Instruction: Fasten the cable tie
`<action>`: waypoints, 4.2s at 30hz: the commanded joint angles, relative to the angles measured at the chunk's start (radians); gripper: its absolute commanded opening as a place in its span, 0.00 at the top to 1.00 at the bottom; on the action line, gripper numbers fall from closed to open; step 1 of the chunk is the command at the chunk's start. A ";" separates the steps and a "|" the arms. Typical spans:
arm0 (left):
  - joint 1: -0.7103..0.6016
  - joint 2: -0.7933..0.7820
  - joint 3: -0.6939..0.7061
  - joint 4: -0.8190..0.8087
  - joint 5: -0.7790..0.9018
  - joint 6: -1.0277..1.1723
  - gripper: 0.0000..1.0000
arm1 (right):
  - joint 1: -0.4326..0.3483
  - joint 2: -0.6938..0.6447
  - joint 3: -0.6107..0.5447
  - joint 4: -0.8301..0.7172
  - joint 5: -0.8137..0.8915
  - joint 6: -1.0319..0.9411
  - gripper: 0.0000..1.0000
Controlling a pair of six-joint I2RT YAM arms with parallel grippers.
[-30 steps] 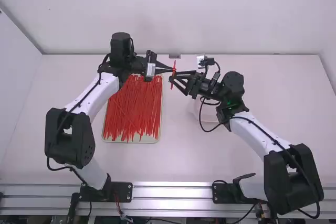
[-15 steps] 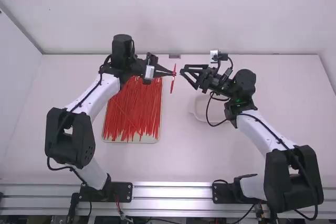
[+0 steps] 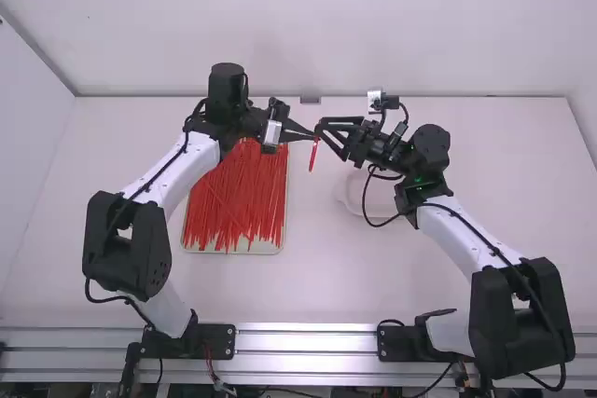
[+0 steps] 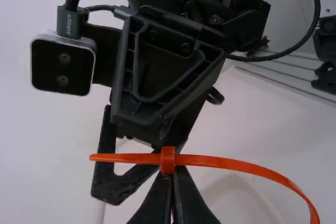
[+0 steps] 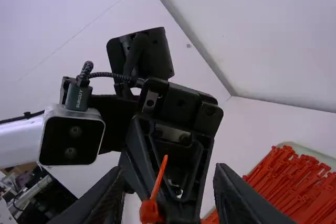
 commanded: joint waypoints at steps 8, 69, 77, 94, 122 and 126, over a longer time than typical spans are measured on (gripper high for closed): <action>-0.011 0.000 -0.006 -0.002 0.035 0.001 0.98 | 0.000 -0.016 0.026 0.007 -0.013 0.006 0.61; -0.034 0.000 -0.006 -0.137 -0.087 0.008 0.98 | 0.000 -0.016 0.026 0.007 -0.043 0.021 1.00; -0.033 0.000 -0.006 -0.223 -0.116 0.077 0.98 | -0.009 -0.016 0.026 0.007 -0.040 0.021 1.00; -0.034 0.000 -0.006 -0.359 -0.150 0.165 0.98 | -0.013 -0.016 0.026 0.032 -0.047 0.024 1.00; -0.034 0.000 -0.032 -0.343 -0.164 0.157 0.98 | -0.013 -0.016 0.026 0.030 -0.058 0.021 1.00; -0.033 0.000 -0.032 -0.341 -0.164 0.157 0.98 | -0.013 -0.016 0.026 0.029 -0.058 0.020 0.91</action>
